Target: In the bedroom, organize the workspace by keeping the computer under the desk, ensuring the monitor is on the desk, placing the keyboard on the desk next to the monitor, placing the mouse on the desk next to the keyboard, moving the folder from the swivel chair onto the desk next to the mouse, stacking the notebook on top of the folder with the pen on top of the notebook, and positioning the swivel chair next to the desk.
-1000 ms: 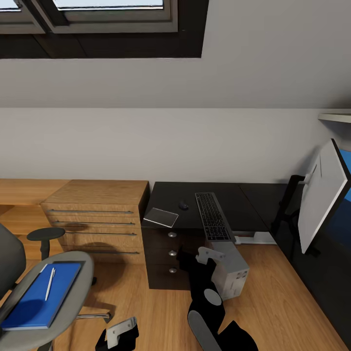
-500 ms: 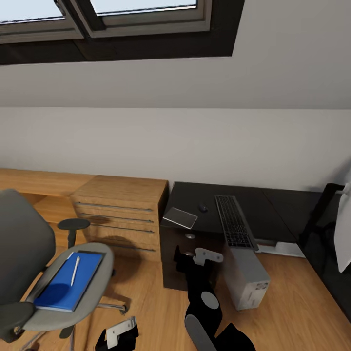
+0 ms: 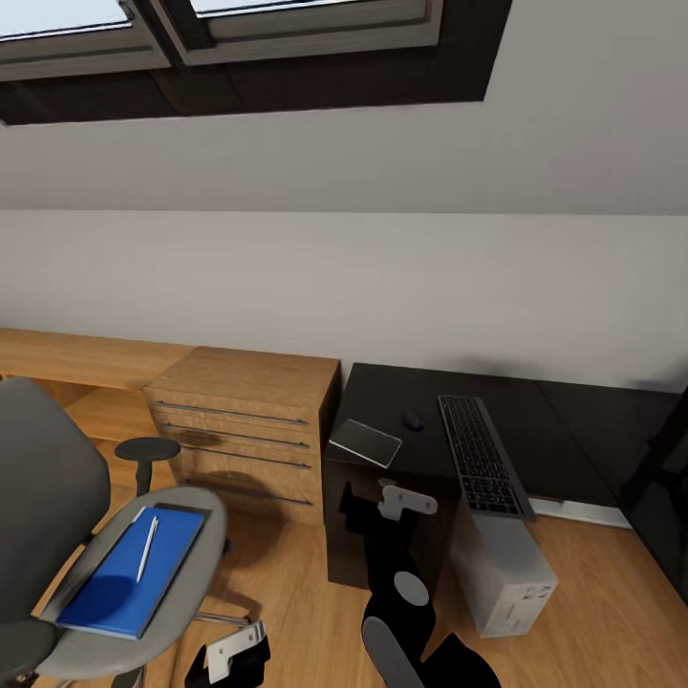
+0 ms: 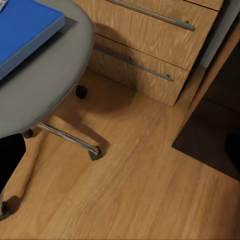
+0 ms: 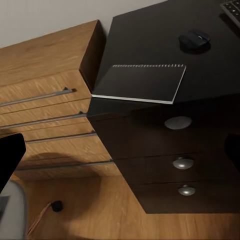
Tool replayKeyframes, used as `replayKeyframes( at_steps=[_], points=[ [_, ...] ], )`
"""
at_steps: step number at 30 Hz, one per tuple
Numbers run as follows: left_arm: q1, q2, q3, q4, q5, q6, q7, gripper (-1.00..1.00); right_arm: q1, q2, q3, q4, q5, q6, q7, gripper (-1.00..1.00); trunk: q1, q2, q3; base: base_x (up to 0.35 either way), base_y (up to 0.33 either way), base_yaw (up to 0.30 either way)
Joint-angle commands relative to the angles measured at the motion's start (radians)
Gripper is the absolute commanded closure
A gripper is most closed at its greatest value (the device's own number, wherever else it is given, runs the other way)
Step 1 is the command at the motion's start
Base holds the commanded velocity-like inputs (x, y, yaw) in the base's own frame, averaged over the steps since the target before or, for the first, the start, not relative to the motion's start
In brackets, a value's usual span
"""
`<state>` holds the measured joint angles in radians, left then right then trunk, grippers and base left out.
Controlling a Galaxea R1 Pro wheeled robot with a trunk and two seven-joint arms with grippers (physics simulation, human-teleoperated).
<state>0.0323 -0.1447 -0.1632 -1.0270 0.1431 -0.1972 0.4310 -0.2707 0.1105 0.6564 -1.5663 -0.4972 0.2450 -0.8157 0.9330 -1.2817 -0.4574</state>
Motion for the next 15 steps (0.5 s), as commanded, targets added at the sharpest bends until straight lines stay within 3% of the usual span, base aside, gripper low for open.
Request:
replayKeyframes(
  at_steps=[1, 5, 6, 10, 15],
  points=[
    [0.0, 0.0, -0.003, -0.001, 0.01, -0.005, 0.003, -1.0, -0.001, 0.0, 0.001, -0.001, -0.003, 0.007, -0.007, -1.0, 0.0, -0.001, -0.001, 0.033, 0.0, 0.003],
    [0.0, 0.001, -0.003, -0.001, 0.01, -0.006, 0.006, -1.0, -0.001, -0.001, 0.001, -0.001, -0.003, 0.007, -0.006, -1.0, 0.0, -0.001, -0.001, 0.017, 0.0, 0.001],
    [0.0, -0.001, -0.004, -0.001, 0.01, -0.007, 0.059, -1.0, -0.001, -0.002, 0.004, 0.002, -0.002, 0.007, 0.0, -1.0, 0.0, -0.001, -0.001, 0.002, 0.0, 0.0],
    [0.0, -0.001, -0.004, -0.001, 0.01, -0.007, 0.092, -1.0, -0.001, 0.0, 0.01, 0.023, 0.007, 0.007, 0.004, -1.0, 0.0, -0.001, -0.001, 0.001, 0.0, 0.0],
    [0.0, -0.001, -0.005, -0.002, 0.01, -0.007, 0.112, -1.0, -0.015, 0.016, 0.015, 0.121, 0.069, 0.007, 0.018, -1.0, 0.0, -0.001, -0.001, 0.0, 0.0, 0.0]
  ],
)
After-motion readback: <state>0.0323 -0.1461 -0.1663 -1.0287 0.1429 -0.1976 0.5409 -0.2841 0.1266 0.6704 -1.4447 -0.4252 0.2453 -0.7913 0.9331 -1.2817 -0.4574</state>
